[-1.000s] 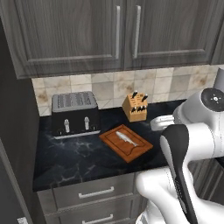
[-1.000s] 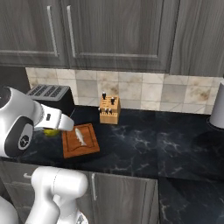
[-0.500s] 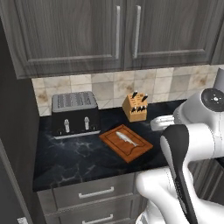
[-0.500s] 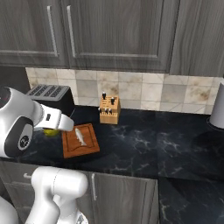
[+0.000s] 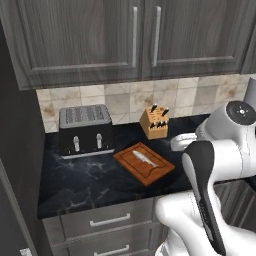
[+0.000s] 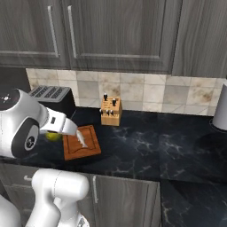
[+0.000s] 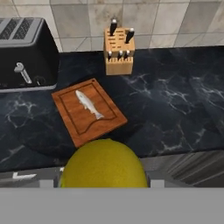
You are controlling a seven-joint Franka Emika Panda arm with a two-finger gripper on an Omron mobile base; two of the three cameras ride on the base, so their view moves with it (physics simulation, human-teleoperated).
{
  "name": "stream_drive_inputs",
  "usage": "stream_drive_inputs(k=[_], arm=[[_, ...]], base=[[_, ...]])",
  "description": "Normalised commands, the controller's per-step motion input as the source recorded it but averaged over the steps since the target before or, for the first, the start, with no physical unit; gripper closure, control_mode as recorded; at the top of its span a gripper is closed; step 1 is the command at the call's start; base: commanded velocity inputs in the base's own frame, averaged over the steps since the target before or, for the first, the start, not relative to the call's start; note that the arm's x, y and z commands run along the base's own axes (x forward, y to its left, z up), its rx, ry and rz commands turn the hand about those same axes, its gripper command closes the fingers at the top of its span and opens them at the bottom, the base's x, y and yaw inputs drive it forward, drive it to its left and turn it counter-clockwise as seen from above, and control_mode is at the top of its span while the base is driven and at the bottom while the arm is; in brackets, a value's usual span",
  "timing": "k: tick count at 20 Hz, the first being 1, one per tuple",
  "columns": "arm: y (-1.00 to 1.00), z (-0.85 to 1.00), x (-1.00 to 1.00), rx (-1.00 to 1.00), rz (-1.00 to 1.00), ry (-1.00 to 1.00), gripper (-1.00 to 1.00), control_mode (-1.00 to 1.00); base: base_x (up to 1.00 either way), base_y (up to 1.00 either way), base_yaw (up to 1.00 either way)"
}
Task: Retrieve a lemon from the fridge and place it on the cutting board with the fish.
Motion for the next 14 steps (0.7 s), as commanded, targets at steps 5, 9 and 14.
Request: stream_drive_inputs(k=[5, 9, 14], arm=[[0.0, -0.27, 0.43, 0.02, -0.02, 0.06, 1.0, -1.0], [0.0, -0.21, 0.55, 0.0, -0.05, 0.06, 1.0, -1.0], [0.0, -0.28, 0.61, 0.0, -0.08, 0.02, 1.0, -1.0]], base=[[0.0, 0.0, 0.0], [0.0, 0.0, 0.0], [0.0, 0.0, 0.0]])
